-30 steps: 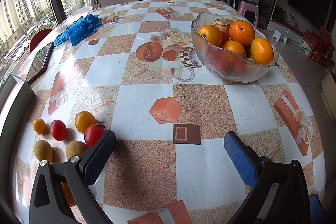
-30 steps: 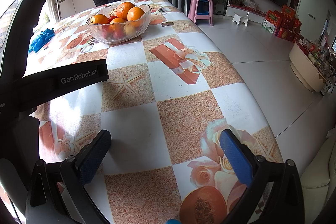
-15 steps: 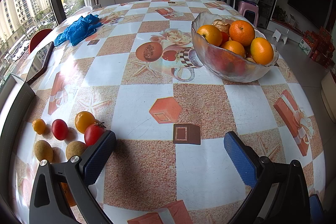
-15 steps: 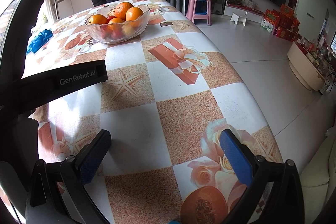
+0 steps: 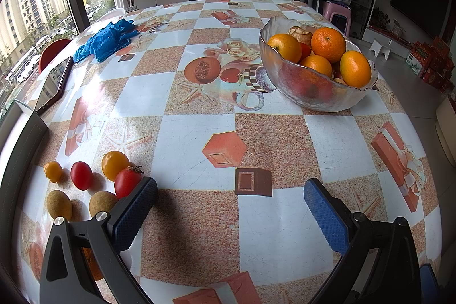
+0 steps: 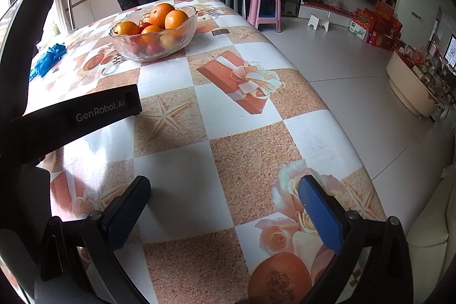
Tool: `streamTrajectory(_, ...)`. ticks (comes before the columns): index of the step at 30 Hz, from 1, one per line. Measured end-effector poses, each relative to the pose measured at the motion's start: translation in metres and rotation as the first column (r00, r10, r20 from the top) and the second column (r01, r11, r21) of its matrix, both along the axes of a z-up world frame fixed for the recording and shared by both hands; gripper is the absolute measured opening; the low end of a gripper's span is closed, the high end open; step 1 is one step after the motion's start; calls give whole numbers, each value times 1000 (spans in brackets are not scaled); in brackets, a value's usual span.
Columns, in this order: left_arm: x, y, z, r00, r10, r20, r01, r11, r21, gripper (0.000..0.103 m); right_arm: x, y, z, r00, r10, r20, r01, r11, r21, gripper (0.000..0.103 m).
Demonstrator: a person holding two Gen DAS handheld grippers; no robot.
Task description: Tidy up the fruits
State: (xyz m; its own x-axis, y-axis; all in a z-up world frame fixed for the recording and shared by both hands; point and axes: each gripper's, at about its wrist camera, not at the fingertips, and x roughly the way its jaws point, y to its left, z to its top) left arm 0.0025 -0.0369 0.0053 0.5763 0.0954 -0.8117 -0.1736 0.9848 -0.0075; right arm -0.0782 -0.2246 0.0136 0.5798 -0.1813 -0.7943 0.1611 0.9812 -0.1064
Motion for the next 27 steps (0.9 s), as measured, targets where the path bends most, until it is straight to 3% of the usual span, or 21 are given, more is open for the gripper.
streamTrajectory(27,0,0,0,1000,0,0,0,1000,0,103,1,0,0,1000,-7,1,7,1000,-1,103)
